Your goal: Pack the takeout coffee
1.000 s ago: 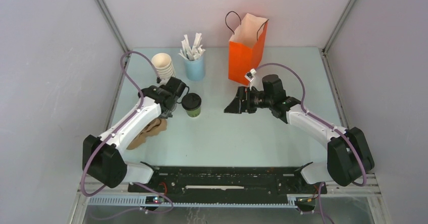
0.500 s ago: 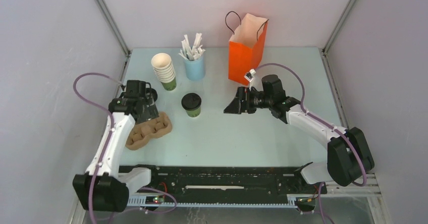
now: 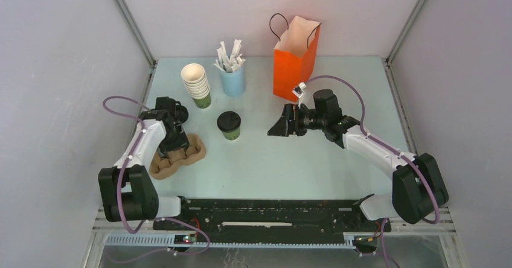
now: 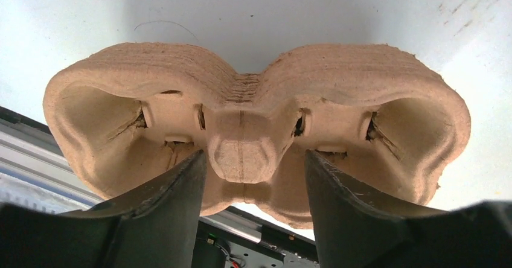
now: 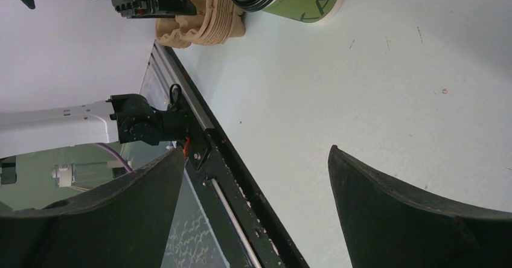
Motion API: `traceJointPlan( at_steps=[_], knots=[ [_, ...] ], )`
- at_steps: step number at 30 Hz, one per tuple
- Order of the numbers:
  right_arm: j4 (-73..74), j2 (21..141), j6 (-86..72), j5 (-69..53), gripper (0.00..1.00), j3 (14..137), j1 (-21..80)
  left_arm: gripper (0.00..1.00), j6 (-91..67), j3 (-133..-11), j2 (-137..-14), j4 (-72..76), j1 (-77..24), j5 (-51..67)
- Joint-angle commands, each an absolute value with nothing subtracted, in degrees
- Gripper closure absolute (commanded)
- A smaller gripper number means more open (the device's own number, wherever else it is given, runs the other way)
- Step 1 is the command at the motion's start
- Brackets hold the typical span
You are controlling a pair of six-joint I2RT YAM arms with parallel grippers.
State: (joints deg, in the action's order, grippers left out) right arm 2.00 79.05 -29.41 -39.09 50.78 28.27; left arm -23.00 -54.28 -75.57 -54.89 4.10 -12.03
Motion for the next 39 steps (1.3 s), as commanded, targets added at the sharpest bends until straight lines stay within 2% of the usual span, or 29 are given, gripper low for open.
traceJointPlan(
  at_steps=[1, 10, 23, 30, 35, 39],
  knots=[
    [1.3, 76.8, -27.8, -39.1, 0.03, 51.0, 28.7, 0.37, -24.2, -53.9, -75.8, -53.7, 4.7, -14.1],
    [1.3, 77.1, -27.8, -39.1, 0.03, 51.0, 28.8, 0.40, -23.7, -53.7, -76.9, -53.1, 5.1, -16.2],
    [1.1, 77.4, -27.9, -39.2, 0.03, 51.0, 29.1, 0.61, -24.1, -54.7, -73.4, -54.5, 5.1, -17.4],
    [1.0, 77.5, -28.0, -39.3, 0.03, 51.0, 29.2, 0.61, -25.1, -58.1, -69.5, -59.7, 4.5, -20.6],
    [0.6, 78.0, -28.3, -39.7, 0.03, 51.0, 29.4, 0.61, -23.8, -58.7, -72.4, -59.1, 4.9, -17.7],
    [1.0, 77.6, -27.9, -39.1, 0.03, 51.0, 29.4, 0.61, -24.0, -60.1, -68.7, -60.0, 4.5, -16.5]
  ],
)
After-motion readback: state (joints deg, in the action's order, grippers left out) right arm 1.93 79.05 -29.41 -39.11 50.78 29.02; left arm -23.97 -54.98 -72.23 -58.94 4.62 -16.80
